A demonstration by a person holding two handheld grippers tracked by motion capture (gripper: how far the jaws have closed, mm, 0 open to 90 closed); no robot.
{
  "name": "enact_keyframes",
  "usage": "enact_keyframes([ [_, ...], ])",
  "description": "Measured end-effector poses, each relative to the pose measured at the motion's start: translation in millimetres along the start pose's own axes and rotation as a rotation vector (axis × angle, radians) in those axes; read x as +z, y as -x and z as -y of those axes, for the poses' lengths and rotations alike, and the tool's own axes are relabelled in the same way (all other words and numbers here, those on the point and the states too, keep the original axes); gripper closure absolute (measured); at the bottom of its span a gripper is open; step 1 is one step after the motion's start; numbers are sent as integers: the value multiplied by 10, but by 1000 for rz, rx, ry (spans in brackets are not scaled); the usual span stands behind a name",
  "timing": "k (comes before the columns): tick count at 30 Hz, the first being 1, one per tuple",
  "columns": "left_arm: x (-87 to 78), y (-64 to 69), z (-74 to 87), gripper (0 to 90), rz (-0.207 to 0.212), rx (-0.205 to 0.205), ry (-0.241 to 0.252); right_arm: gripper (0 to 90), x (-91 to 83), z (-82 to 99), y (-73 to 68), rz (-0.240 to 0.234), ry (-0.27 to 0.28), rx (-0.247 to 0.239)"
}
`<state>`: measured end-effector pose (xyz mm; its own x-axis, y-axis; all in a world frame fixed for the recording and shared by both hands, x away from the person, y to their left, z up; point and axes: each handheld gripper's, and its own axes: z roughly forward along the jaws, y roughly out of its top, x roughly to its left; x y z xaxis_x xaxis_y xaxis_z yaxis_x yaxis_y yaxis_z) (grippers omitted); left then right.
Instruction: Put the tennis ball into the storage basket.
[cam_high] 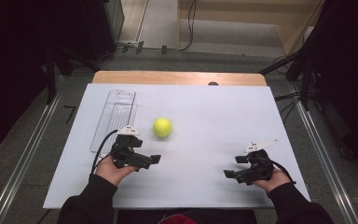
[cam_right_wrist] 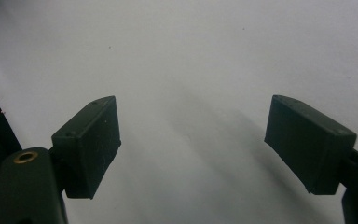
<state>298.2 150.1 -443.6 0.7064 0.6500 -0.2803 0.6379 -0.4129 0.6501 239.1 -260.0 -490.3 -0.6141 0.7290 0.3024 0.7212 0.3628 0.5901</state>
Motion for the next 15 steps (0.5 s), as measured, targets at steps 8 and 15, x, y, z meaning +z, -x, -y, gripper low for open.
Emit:
enact_keyframes([
  [8, 33, -47, -67, 26, -12, 2, 0, 160, -13, 0, 4, 1, 6, 1],
  [15, 73, -86, -133, 26, -19, -12, 2, 160, -13, 0, 6, -1, 7, -3],
])
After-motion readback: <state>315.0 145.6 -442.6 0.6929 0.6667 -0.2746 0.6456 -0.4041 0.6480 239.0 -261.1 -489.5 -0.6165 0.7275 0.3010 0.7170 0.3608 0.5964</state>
